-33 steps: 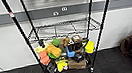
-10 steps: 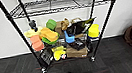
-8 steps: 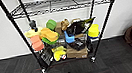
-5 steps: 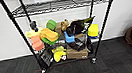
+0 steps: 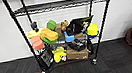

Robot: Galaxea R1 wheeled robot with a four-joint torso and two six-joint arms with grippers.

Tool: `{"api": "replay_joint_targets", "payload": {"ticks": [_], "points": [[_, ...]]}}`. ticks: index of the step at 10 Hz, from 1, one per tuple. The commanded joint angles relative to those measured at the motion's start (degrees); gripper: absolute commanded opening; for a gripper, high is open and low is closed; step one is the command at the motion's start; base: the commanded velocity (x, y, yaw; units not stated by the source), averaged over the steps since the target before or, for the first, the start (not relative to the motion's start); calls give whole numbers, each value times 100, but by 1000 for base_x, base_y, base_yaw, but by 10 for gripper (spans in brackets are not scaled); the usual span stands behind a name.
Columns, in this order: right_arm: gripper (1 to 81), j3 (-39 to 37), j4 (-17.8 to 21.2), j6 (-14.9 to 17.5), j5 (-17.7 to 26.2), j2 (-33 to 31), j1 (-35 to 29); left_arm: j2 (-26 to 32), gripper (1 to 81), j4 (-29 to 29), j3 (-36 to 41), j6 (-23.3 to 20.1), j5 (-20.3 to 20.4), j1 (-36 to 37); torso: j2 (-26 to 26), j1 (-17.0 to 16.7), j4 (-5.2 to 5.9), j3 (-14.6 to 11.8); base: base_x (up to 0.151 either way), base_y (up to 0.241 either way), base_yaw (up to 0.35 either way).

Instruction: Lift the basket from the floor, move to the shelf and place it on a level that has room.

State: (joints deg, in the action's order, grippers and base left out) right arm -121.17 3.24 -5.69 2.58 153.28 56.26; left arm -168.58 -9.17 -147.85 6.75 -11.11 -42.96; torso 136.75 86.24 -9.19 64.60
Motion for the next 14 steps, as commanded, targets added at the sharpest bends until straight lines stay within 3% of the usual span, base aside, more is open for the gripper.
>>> {"api": "replay_joint_targets", "payload": {"ticks": [1,5,12,13,14], "points": [[811,-142,106,-169,225,160,-751,26,811,38,18,-43,-208,688,0,-2,0,0,0,0,0],[811,-608,106,-362,225,574,-831,-114,811,275,10,-60,-58,679,59,41,0,0,0,0,0],[811,-652,107,-406,234,556,-813,-466,811,959,89,-69,-155,617,59,41,0,0,0,0,0],[811,-670,98,-424,269,566,-822,-440,10,1136,238,-69,-286,573,59,41,0,0,0,0,0],[811,-670,106,-433,278,574,-813,-370,10,1145,387,-69,-296,556,59,41,0,0,0,0,0]]}}
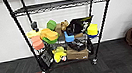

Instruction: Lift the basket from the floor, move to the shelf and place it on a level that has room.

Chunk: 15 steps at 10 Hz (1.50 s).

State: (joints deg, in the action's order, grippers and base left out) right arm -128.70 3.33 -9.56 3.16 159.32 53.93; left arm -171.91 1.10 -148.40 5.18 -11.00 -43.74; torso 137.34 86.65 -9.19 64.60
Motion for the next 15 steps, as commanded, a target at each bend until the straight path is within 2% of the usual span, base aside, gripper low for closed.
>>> {"api": "replay_joint_targets", "payload": {"ticks": [1,4,5,6,9,11,13,14,15], "points": [[10,83,89,-46,229,-37,-589,33,10,40,583,88,-315,625,0,0,0,0,0,0,0],[10,74,194,-46,247,-38,-607,227,10,-188,662,176,-307,459,0,0,0,0,0,0,0],[10,74,325,-46,247,-47,-659,419,10,-538,837,176,-315,353,0,0,0,0,0,0,0],[10,100,440,-47,264,-29,-738,735,10,-961,1118,176,-315,248,2,0,0,0,0,0,0],[10,100,520,-55,809,120,-1098,1746,10,-1832,2191,176,-254,45,2,0,-2,0,0,0,0],[10,100,537,-46,967,260,-1274,2143,10,-1876,2543,185,-245,45,2,0,-2,0,0,0,0],[10,39,590,-46,1160,410,-1494,2467,10,-1868,2824,176,-210,45,-1144,-738,-2,0,0,0,0],[10,30,599,-55,1222,437,-1547,2608,10,-1876,2877,185,-79,46,-595,-382,-2,0,0,0,0],[10,21,599,-46,1222,428,-1529,2731,10,-1885,2964,185,-17,46,-682,-437,-2,0,0,0,0]]}}
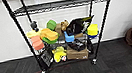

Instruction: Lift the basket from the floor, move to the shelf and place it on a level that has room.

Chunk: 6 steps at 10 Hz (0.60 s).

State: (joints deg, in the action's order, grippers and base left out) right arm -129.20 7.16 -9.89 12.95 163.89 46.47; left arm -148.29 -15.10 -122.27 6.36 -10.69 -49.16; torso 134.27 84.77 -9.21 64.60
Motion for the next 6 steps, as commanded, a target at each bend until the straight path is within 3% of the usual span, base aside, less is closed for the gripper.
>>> {"api": "replay_joint_targets", "payload": {"ticks": [1,6], "points": [[10,71,216,-13,243,-64,-740,492,10,-300,519,67,-47,604,-557,-361,0,0,0,0,0],[10,141,322,-13,208,-231,-775,563,10,-449,581,67,-100,895,-1548,-981,0,2,0,0,0]]}}
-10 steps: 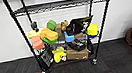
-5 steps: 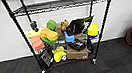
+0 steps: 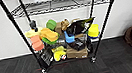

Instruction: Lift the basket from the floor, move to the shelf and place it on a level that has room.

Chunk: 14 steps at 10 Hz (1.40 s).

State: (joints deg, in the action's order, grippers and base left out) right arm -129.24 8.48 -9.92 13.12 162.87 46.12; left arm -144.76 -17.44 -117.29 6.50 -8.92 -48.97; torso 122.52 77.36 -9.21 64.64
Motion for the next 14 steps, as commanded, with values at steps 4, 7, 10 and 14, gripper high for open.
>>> {"api": "replay_joint_targets", "payload": {"ticks": [4,7,10,14], "points": [[10,225,197,-10,191,-182,-757,368,10,-479,284,53,-312,929,-1030,-649,-208,-652,0,0,0],[10,269,189,-1,191,-208,-687,448,10,-506,452,45,-241,727,-1568,-1001,-158,-1174,0,0,0],[10,375,189,-1,182,-278,-686,500,10,-506,478,45,-215,665,-2100,-1355,271,-1548,0,0,0],[10,445,215,-18,130,-375,-634,500,10,-497,470,36,-224,629,-2772,-1794,321,-1569,0,0,0]]}}
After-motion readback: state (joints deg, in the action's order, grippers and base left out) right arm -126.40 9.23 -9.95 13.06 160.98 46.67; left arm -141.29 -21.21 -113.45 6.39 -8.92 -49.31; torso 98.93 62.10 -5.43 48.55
